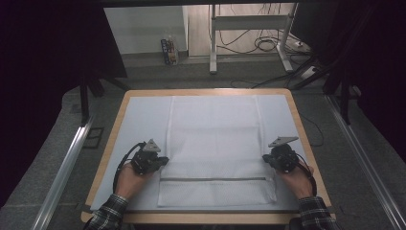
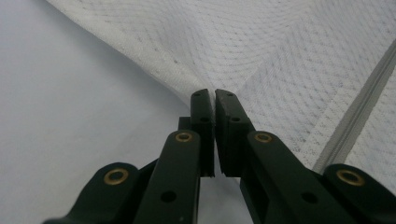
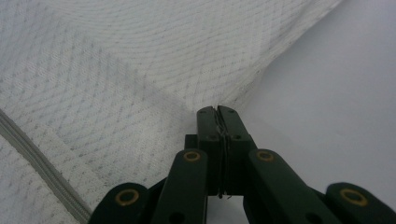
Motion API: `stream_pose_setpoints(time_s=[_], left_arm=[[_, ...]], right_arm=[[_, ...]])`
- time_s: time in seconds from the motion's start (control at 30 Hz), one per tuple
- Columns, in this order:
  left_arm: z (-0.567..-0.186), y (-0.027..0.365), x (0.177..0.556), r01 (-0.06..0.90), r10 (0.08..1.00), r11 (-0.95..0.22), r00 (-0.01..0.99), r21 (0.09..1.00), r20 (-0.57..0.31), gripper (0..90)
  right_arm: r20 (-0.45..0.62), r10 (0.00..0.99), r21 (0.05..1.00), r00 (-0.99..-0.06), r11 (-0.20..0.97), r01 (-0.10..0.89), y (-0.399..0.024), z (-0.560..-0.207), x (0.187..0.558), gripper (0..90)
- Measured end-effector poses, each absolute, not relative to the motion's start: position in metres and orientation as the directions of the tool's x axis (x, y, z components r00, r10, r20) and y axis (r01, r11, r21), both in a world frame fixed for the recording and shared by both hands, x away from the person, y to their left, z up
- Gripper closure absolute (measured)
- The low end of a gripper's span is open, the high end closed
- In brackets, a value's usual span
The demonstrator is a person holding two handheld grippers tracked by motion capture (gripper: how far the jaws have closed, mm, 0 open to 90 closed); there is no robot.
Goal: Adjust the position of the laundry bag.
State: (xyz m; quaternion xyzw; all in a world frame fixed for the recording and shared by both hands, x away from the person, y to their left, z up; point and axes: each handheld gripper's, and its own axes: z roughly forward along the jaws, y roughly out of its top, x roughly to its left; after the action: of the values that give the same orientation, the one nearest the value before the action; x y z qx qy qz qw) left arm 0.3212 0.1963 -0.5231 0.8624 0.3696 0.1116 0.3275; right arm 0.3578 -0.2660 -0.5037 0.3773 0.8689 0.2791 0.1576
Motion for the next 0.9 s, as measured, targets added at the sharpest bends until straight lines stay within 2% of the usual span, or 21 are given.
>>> stream_pose_setpoints(time_s=[0.9], left_arm=[[-0.527,0.217,0.3,0.598,0.737,-0.497,0.673,0.629,-0.058,85.8]], right_arm=[[-0.058,0.687,0.585,-0.725,0.611,0.533,-0.247,-0.504,0.343,87.3]])
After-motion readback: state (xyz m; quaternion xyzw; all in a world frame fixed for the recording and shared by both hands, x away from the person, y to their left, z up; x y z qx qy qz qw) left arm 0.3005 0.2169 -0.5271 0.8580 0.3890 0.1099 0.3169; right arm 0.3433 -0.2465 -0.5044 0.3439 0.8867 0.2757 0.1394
